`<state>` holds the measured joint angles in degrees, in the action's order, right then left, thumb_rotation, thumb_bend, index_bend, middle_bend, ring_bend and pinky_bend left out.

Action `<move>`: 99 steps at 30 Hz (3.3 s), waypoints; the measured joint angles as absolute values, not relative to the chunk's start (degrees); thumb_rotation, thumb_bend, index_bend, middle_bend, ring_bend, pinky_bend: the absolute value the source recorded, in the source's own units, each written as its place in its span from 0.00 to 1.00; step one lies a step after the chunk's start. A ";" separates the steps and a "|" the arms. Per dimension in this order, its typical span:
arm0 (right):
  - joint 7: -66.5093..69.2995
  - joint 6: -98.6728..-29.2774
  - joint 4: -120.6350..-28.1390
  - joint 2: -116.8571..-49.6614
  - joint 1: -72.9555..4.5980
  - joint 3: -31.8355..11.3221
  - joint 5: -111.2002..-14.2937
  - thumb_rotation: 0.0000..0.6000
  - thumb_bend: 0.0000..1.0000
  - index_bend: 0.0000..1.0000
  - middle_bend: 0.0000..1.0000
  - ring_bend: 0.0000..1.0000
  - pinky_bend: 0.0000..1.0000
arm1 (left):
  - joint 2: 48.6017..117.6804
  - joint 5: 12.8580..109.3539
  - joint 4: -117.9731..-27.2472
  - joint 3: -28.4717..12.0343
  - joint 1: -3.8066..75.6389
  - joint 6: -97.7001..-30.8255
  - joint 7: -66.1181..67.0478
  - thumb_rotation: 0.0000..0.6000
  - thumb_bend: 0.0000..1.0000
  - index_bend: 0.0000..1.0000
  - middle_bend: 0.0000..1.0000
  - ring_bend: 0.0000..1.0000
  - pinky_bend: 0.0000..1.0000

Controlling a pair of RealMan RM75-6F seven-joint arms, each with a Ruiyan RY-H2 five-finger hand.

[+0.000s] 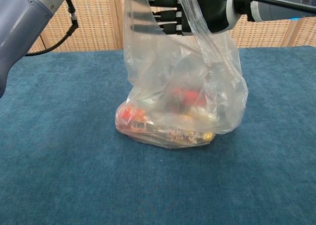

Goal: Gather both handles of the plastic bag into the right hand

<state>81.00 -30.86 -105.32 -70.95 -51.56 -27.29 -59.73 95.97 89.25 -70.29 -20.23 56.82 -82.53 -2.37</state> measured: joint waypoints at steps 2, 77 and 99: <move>80.29 -30.80 -105.22 -71.17 -51.56 -27.51 -59.28 1.00 0.26 0.37 0.40 0.18 0.23 | 95.97 89.13 -70.41 -20.33 56.84 -82.50 -2.39 1.00 0.15 0.00 0.00 0.00 0.00; 65.66 -7.46 -105.30 -76.14 -38.19 -46.45 -52.18 1.00 1.00 0.46 0.65 0.54 0.55 | 96.78 87.62 -66.98 -19.85 57.03 -80.85 -4.23 1.00 0.09 0.00 0.00 0.00 0.00; 59.47 -6.94 -103.41 -75.67 -36.81 -47.67 -46.03 1.00 0.92 0.50 0.67 0.55 0.57 | 81.43 89.07 -72.48 -13.76 52.15 -74.38 -11.47 0.89 0.00 0.00 0.00 0.00 0.00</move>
